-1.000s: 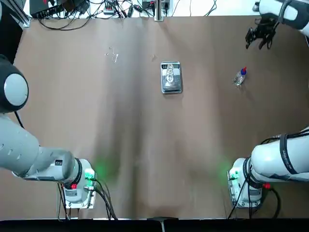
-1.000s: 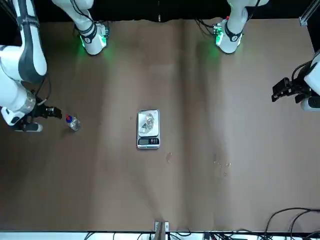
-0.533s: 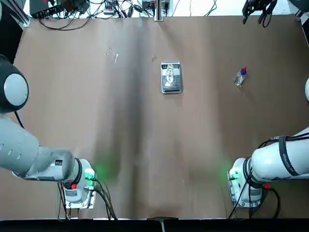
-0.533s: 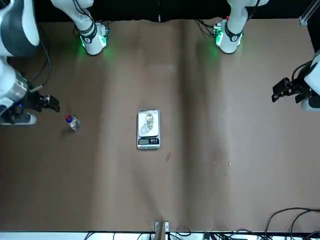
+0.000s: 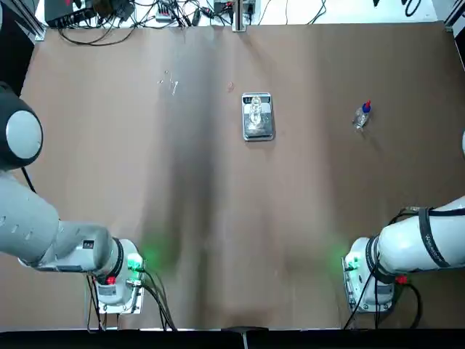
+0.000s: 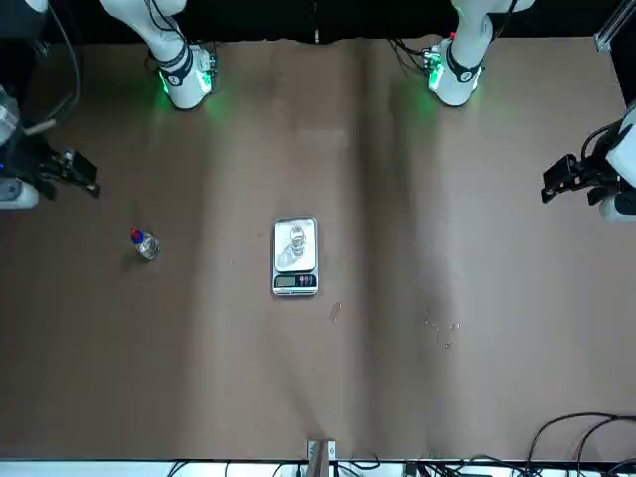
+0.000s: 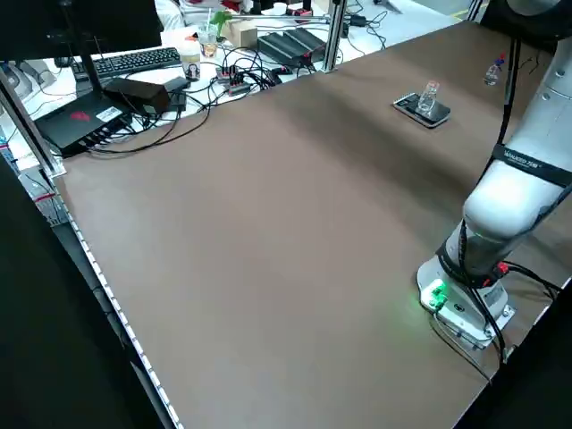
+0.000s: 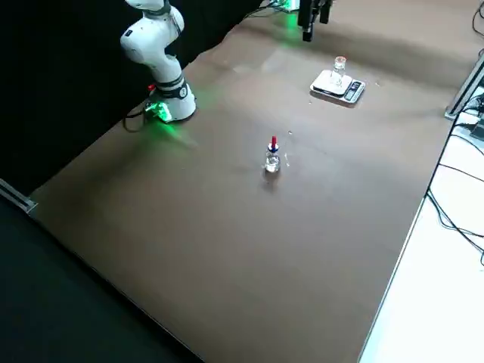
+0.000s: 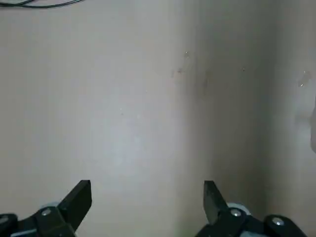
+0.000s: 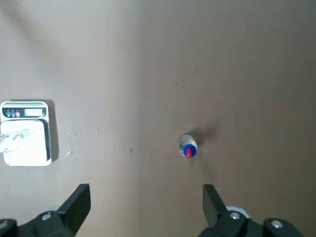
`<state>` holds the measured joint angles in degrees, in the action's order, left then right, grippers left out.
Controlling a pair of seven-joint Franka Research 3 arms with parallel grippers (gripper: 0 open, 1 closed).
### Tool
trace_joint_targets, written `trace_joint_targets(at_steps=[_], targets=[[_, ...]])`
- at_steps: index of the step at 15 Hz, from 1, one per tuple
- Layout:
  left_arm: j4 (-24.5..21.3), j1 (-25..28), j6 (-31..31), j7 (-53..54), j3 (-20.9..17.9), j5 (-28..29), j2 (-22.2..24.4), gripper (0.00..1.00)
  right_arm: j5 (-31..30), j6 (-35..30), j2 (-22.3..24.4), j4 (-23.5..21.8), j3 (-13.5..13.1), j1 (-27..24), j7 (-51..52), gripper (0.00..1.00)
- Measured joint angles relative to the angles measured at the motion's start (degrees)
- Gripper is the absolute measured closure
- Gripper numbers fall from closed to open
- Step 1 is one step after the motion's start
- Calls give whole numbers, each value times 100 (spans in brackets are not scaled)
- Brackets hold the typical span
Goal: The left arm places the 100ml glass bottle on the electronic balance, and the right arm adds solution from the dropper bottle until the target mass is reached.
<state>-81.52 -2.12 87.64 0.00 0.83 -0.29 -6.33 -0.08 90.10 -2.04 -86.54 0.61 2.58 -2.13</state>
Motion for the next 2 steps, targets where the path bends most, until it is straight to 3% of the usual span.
trace_joint_targets(at_steps=[2], targets=[[0, 4, 0, 1, -2, 0, 0, 0, 48, -8, 115, -91, -58, -127, 64, 0]])
